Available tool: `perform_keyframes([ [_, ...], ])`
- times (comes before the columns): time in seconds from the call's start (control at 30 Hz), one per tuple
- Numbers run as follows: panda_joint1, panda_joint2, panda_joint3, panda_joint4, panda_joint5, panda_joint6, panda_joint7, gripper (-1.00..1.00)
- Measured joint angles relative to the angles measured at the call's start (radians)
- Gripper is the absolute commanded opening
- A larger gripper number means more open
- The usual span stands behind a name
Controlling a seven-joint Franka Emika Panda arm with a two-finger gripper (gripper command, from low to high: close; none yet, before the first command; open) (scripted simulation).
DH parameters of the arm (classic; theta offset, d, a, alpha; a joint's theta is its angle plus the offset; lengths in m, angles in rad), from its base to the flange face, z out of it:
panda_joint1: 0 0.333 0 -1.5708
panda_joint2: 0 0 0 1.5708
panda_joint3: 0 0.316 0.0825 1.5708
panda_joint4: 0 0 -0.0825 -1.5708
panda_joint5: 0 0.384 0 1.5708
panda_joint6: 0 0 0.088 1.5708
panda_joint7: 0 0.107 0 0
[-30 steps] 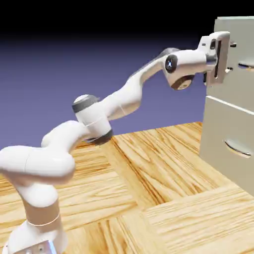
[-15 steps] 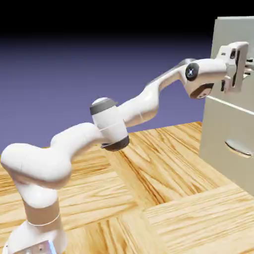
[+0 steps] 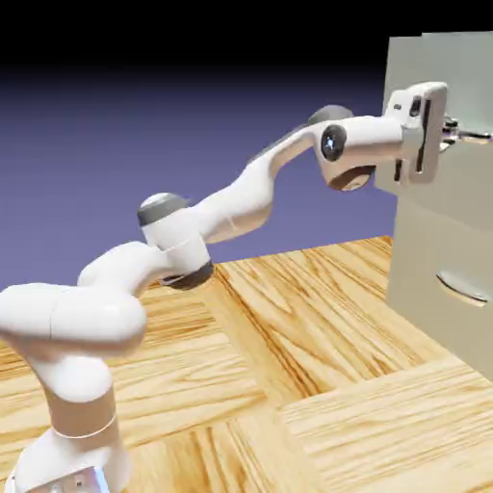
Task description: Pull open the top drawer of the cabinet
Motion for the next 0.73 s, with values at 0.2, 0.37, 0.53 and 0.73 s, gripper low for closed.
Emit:
perform_keyframes([
  [0.2,0.137,-0.029,-0.012,-0.217,-0.013,-0.079,-0.041,-1.0],
  [0.37,0.256,-0.056,-0.031,-0.398,-0.039,-0.142,-0.068,-1.0],
  [0.53,0.382,-0.087,-0.06,-0.58,-0.083,-0.2,-0.088,-1.0],
  [0.73,0.47,-0.111,-0.088,-0.698,-0.122,-0.234,-0.098,1.0],
])
